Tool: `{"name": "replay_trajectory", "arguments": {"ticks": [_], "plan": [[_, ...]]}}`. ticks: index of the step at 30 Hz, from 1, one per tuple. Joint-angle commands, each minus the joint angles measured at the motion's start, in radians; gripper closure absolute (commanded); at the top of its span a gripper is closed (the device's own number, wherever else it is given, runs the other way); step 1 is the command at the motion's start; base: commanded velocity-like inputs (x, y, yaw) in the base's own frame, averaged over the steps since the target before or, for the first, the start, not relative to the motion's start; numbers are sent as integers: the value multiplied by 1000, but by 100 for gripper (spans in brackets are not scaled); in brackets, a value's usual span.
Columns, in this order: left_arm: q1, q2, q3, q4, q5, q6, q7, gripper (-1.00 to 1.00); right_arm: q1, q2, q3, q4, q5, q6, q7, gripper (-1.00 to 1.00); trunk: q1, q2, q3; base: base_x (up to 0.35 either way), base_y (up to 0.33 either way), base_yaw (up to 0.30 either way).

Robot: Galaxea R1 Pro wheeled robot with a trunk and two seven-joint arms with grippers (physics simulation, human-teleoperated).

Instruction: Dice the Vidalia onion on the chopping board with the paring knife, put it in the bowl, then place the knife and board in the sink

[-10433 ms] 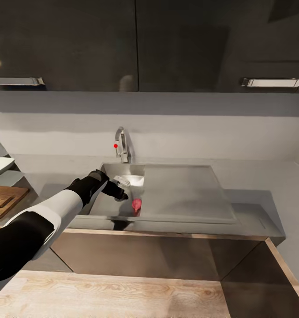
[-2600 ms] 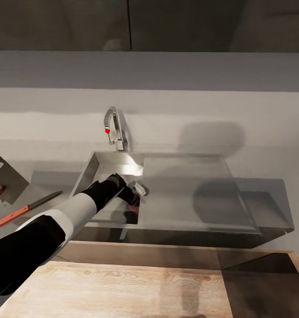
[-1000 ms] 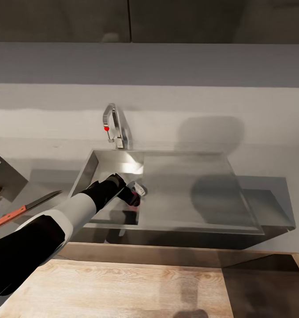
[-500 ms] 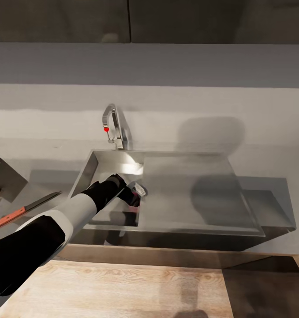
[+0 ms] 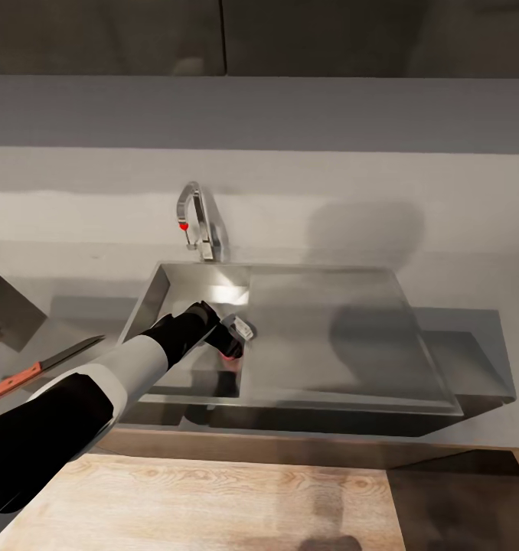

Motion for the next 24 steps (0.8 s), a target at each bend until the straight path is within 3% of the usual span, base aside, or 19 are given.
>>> {"name": "replay_trajectory", "arguments": {"ticks": [1,24], "plan": [[-1,0,-8,-1,10,5,2,-100,0,2,-7,-2,4,-2,10,-100,1,-2,-2,0,0,0],[1,-6,-8,-5,10,5,2,-100,0,3,-7,-3,4,1,10,-100,1,-2,-23,0,0,0]]}}
